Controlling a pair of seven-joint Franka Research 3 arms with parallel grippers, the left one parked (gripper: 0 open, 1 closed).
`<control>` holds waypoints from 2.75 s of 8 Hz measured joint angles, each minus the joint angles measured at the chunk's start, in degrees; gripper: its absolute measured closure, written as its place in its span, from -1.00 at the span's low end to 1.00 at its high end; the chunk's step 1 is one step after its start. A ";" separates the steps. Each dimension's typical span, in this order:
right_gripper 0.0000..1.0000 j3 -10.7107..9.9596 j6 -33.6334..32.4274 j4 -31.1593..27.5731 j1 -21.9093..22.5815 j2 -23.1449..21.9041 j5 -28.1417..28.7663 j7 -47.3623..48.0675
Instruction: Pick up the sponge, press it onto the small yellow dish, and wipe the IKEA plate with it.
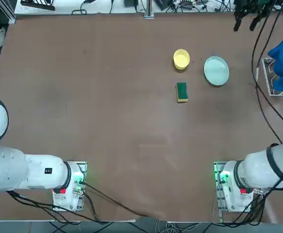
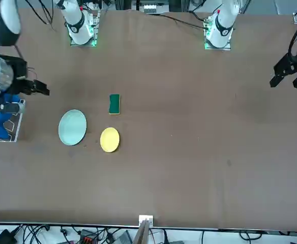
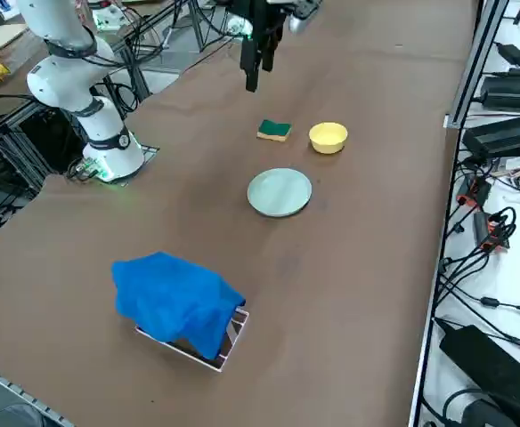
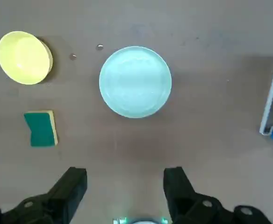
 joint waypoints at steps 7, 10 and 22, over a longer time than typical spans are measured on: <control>-1.00 0.52 26.47 -28.23 10.66 -7.82 1.81 14.48; -1.00 0.71 36.54 -34.55 18.23 -6.89 1.85 20.04; -1.00 0.68 59.83 -36.82 25.13 9.72 1.86 26.69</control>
